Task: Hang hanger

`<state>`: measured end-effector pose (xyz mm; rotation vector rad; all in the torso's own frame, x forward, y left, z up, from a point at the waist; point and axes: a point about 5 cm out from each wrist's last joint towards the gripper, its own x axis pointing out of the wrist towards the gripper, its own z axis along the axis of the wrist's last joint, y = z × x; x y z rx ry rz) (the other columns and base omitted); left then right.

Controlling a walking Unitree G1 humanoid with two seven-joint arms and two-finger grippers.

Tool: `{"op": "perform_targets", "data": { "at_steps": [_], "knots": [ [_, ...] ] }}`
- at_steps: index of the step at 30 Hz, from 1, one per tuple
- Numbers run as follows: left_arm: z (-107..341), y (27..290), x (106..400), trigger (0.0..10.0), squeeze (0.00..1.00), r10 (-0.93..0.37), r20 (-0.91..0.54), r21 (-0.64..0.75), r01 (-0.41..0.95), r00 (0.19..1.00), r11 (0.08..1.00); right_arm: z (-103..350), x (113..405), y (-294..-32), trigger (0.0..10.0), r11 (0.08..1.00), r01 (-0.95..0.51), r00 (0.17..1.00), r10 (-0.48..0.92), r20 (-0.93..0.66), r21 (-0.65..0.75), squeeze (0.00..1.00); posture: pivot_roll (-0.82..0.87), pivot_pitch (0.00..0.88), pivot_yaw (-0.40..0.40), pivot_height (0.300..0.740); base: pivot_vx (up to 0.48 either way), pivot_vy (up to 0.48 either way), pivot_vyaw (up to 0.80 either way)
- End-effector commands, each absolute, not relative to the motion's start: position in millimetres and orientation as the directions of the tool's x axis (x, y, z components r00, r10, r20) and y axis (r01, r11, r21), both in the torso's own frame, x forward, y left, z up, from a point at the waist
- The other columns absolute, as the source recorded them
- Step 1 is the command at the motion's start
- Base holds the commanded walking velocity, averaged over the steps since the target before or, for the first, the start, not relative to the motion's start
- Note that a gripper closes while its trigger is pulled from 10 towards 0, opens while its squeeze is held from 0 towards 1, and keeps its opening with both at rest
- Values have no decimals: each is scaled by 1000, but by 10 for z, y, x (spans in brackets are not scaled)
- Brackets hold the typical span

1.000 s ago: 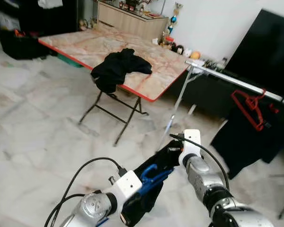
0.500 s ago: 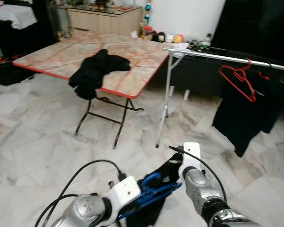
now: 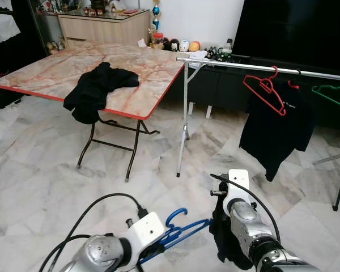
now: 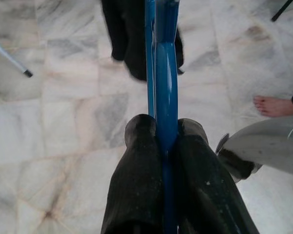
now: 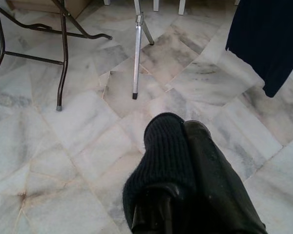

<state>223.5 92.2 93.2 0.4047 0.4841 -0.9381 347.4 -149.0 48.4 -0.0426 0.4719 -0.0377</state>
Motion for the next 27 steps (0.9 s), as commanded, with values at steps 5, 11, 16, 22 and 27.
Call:
{"op": "perform_targets", "data": {
  "at_steps": [5,11,16,22,27],
  "knots": [
    [831,933,2090,10000,0,-663,-642,115,904,385,413,593,3545,-1448,10000,998,7,911,-29,-412,-55,0,230,0,-64,740,0,0,0],
    [752,936,2095,10000,0,-631,-675,147,908,383,393,630,3571,-1414,10000,999,-3,915,-19,-404,-52,0,223,0,-65,740,0,0,0],
    [775,933,2302,10000,0,-558,-644,248,833,523,495,659,3590,-1410,10000,999,-10,919,-11,-395,-51,0,222,0,-72,740,0,0,0],
    [744,992,2360,10000,0,-481,-656,297,784,582,545,639,3576,-1395,10000,998,-26,917,2,-400,-55,0,229,0,-82,740,0,0,0],
    [722,1005,2345,10000,0,-478,-661,303,789,578,534,633,3573,-1375,10000,998,-34,915,9,-403,-53,0,225,0,-82,740,0,0,0]
  ]
}}
